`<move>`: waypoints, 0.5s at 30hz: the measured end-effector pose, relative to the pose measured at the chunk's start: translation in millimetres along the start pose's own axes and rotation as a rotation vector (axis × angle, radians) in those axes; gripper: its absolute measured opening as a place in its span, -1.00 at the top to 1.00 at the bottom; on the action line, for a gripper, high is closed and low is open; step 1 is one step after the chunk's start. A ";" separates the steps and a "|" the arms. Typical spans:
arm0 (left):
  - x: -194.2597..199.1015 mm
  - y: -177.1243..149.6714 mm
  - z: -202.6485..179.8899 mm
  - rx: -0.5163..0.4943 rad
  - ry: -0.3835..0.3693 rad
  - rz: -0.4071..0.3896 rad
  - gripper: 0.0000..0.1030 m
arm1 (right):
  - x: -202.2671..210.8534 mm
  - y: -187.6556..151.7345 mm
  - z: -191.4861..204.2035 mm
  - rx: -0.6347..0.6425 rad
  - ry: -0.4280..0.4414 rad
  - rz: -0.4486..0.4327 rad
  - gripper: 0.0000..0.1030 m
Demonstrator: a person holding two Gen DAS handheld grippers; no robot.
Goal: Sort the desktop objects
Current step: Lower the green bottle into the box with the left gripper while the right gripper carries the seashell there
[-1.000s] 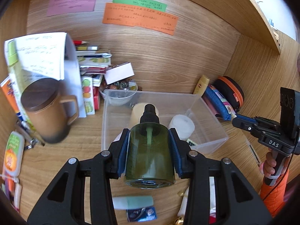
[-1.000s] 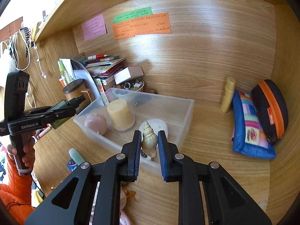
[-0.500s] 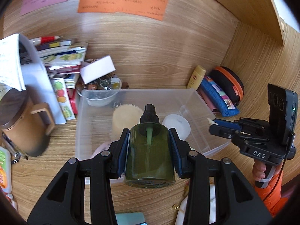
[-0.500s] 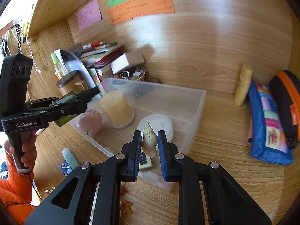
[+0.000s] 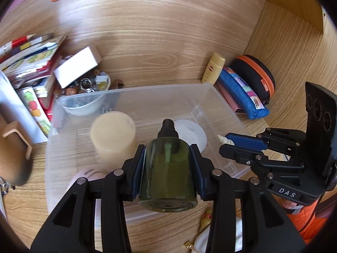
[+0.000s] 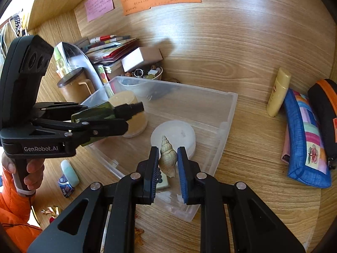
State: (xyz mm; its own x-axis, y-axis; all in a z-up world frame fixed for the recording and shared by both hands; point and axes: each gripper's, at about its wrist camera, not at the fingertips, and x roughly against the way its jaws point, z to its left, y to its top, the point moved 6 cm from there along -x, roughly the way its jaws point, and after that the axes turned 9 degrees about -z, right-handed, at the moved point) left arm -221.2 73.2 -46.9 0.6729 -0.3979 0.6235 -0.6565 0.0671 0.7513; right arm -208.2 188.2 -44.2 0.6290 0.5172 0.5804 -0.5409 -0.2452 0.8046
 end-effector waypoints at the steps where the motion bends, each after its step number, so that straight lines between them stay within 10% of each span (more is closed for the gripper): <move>1: -2.1 -0.6 -1.0 -0.001 -0.001 0.006 0.21 | 0.2 0.1 -0.1 0.003 -0.001 -0.002 0.69; 15: -22.2 -11.8 -7.1 0.000 0.009 0.068 0.21 | 1.2 -0.6 5.2 0.082 -0.066 -0.006 0.68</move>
State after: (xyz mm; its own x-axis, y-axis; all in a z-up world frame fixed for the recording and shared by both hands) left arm -225.9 87.8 -68.1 0.6298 -0.3840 0.6752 -0.7009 0.0937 0.7071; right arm -204.2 184.7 -43.3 0.6691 0.4641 0.5804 -0.4914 -0.3096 0.8140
